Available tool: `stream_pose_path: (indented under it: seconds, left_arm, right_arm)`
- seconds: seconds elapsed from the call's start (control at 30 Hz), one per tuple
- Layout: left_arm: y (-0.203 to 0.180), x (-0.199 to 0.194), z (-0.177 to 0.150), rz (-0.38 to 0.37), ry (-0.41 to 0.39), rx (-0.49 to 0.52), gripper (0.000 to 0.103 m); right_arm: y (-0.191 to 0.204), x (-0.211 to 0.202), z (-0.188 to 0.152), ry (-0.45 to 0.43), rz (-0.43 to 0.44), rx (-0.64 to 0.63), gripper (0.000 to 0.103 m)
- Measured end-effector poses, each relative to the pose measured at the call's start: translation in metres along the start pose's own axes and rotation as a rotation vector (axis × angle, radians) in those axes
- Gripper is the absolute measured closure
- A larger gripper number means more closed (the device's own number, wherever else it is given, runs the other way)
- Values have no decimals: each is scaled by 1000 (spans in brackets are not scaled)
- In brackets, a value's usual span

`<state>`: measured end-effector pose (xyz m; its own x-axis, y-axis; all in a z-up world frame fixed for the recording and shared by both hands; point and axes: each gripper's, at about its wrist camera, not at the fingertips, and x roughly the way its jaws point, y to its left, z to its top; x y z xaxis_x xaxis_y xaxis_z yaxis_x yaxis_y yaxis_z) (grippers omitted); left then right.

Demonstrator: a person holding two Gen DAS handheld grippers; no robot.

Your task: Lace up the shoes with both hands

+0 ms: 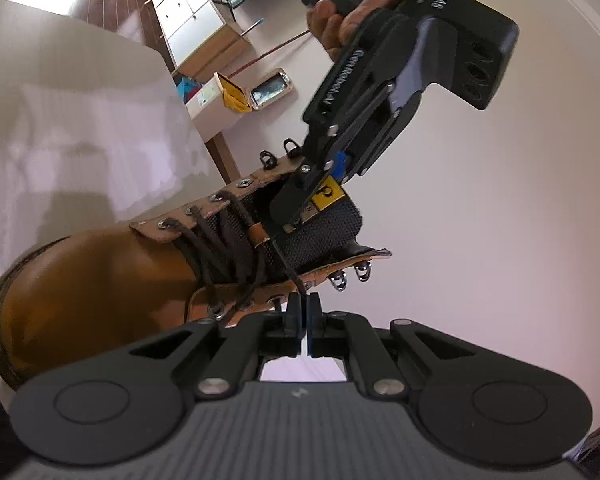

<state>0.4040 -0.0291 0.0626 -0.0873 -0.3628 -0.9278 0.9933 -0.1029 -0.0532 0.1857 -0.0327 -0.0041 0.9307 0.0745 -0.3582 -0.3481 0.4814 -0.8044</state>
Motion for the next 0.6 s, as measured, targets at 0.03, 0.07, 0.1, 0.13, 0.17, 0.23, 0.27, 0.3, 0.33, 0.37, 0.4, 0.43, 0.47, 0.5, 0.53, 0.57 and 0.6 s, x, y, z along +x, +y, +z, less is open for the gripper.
stream_pose_path:
  seconds: [0.03, 0.07, 0.1, 0.13, 0.17, 0.23, 0.27, 0.3, 0.33, 0.37, 0.4, 0.43, 0.47, 0.5, 0.53, 0.57, 0.6]
  left_arm:
    - [0, -2, 1, -7, -7, 0, 88]
    - [1, -3, 1, -11, -13, -1, 89]
    - [3, -6, 1, -18, -26, -9, 89]
    - [4, -9, 0, -24, -38, -17, 89]
    - [5, -10, 0, -27, -44, -23, 90]
    - [6, -11, -2, -28, -54, -31, 90]
    - [5, -9, 0, -25, -55, -32, 89]
    - [4, -8, 0, -19, -57, -27, 90]
    - [3, -8, 0, -16, -60, -24, 90]
    - [2, -8, 0, -12, -63, -20, 90]
    - [2, -7, 1, -10, -66, -16, 90]
    - [1, -6, 1, -7, -69, -13, 90]
    - [1, -6, 1, -4, -72, -10, 90]
    - [0, -6, 1, -1, -76, -8, 90]
    - [-1, -5, 1, 2, -79, -7, 90]
    - [-1, -5, 1, 3, -80, -6, 90]
    - [-2, -5, 1, 7, -82, -5, 90]
  right_arm:
    - [2, 1, 1, 7, -8, -5, 100]
    - [4, 3, 3, 16, -19, -12, 100]
    - [6, 5, 5, 25, -31, -20, 100]
    - [9, 8, 7, 43, -51, -40, 100]
    - [10, 13, 9, 52, -59, -51, 100]
    - [13, 17, 11, 62, -68, -64, 100]
    - [15, 18, 12, 68, -71, -75, 100]
    - [18, 21, 13, 73, -74, -86, 100]
    - [21, 24, 14, 78, -77, -95, 100]
    - [25, 27, 15, 88, -81, -108, 100]
    - [28, 30, 15, 95, -84, -114, 100]
    - [30, 32, 15, 99, -85, -116, 100]
    - [31, 34, 16, 102, -87, -116, 100]
    - [32, 35, 16, 105, -89, -115, 100]
    - [32, 38, 17, 111, -93, -108, 100]
    - [32, 39, 18, 113, -94, -102, 100]
    - [33, 40, 18, 110, -96, -101, 100]
